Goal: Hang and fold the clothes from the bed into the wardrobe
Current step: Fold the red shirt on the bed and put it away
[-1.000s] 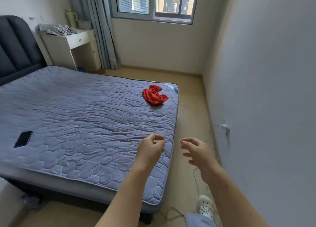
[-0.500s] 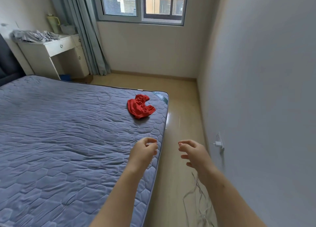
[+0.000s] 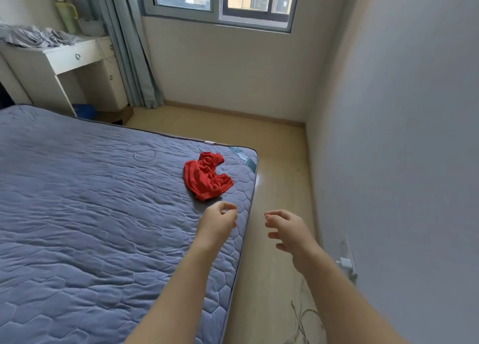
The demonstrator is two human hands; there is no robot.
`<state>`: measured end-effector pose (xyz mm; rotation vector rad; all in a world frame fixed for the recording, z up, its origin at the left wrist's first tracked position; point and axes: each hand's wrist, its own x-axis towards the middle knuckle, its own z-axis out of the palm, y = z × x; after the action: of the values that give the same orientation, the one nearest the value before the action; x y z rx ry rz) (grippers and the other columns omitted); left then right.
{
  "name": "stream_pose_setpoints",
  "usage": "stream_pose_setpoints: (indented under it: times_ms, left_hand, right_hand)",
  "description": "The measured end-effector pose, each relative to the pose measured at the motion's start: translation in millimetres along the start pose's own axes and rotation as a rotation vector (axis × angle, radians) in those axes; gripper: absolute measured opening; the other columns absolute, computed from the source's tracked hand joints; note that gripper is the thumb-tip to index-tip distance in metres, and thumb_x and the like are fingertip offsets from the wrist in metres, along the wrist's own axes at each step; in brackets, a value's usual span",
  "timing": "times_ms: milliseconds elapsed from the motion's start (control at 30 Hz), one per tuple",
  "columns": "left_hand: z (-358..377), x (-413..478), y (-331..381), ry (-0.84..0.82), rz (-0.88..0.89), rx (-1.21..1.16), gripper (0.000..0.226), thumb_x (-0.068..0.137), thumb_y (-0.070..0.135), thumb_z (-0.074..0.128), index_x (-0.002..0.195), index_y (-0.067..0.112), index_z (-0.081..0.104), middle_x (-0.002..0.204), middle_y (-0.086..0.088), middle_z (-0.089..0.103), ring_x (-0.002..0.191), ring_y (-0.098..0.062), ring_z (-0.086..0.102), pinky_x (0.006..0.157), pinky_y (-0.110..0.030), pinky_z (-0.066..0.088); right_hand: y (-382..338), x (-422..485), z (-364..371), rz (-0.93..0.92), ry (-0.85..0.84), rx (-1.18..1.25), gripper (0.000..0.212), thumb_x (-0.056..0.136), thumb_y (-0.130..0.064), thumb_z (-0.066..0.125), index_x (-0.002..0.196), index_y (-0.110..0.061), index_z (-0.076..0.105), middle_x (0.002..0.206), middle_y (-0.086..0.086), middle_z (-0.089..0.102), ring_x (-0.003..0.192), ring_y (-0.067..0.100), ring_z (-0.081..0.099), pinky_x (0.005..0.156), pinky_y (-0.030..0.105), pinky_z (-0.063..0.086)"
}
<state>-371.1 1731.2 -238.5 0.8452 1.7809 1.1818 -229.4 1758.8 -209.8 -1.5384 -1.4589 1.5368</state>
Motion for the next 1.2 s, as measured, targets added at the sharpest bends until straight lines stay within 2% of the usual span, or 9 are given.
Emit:
stream_pose_setpoints:
  times_ms: [100,300,467,600,700,967,1100,1200]
  left_hand:
    - [-2,45,14,0.001,-0.017,0.013,0.012,0.089,0.011,0.050,0.092,0.016,0.060,0.085,-0.006,0.064,0.076,-0.020,0.062,0.069,-0.028,0.044]
    - [3,107,28,0.001,-0.056,0.035,0.014,0.088,0.010,0.050,0.086,0.019,0.060,0.088,-0.006,0.065,0.071,-0.015,0.061,0.059,-0.024,0.042]
    - [17,156,29,0.012,-0.077,0.040,0.015,0.086,0.009,0.053,0.083,0.022,0.060,0.082,-0.003,0.064,0.068,-0.012,0.061,0.068,-0.025,0.042]
    - [41,210,32,0.042,-0.094,0.015,0.017,0.088,0.008,0.052,0.080,0.020,0.060,0.077,-0.002,0.063,0.062,-0.013,0.057,0.056,-0.024,0.038]
    - [57,250,36,0.086,-0.113,0.021,0.021,0.087,0.008,0.052,0.076,0.025,0.059,0.077,0.000,0.063,0.064,-0.014,0.058,0.057,-0.024,0.039]
    - [109,352,59,0.280,-0.245,-0.076,0.023,0.088,0.007,0.050,0.075,0.025,0.059,0.079,-0.001,0.063,0.062,-0.012,0.058,0.057,-0.022,0.039]
    - [107,386,49,0.388,-0.352,-0.117,0.024,0.089,0.009,0.050,0.074,0.025,0.058,0.075,0.000,0.062,0.063,-0.014,0.058,0.068,-0.026,0.042]
    - [100,408,38,0.428,-0.420,-0.126,0.024,0.089,0.009,0.049,0.073,0.025,0.057,0.072,0.002,0.061,0.061,-0.013,0.057,0.058,-0.023,0.040]
  right_hand:
    - [-22,44,6,0.024,-0.003,-0.001,0.010,0.093,-0.012,0.049,0.097,-0.013,0.059,0.089,0.004,0.056,0.066,0.010,0.047,0.054,0.020,0.034]
    - [-39,110,13,0.054,-0.035,0.053,0.010,0.094,-0.010,0.049,0.096,-0.012,0.059,0.088,0.002,0.056,0.070,0.008,0.049,0.055,0.017,0.036]
    - [-46,164,6,0.072,-0.058,0.063,0.011,0.094,-0.011,0.049,0.097,-0.012,0.060,0.086,0.001,0.056,0.071,0.009,0.049,0.055,0.017,0.037]
    - [-52,221,-17,0.093,-0.089,0.041,0.011,0.093,-0.011,0.049,0.095,-0.013,0.060,0.085,0.002,0.055,0.067,0.010,0.048,0.054,0.018,0.035]
    - [-64,268,-33,0.096,-0.099,0.027,0.011,0.093,-0.013,0.049,0.093,-0.015,0.060,0.084,0.001,0.056,0.066,0.012,0.048,0.055,0.022,0.032]
    - [-93,412,-63,0.095,-0.302,-0.130,0.013,0.093,-0.014,0.049,0.099,-0.014,0.061,0.088,0.003,0.056,0.068,0.012,0.048,0.055,0.020,0.037]
    - [-97,463,-47,0.139,-0.425,-0.213,0.012,0.093,-0.015,0.049,0.098,-0.015,0.060,0.091,0.002,0.057,0.072,0.014,0.050,0.057,0.021,0.036]
    - [-97,492,-30,0.183,-0.478,-0.281,0.010,0.093,-0.018,0.050,0.097,-0.017,0.059,0.095,0.003,0.057,0.078,0.017,0.051,0.057,0.023,0.036]
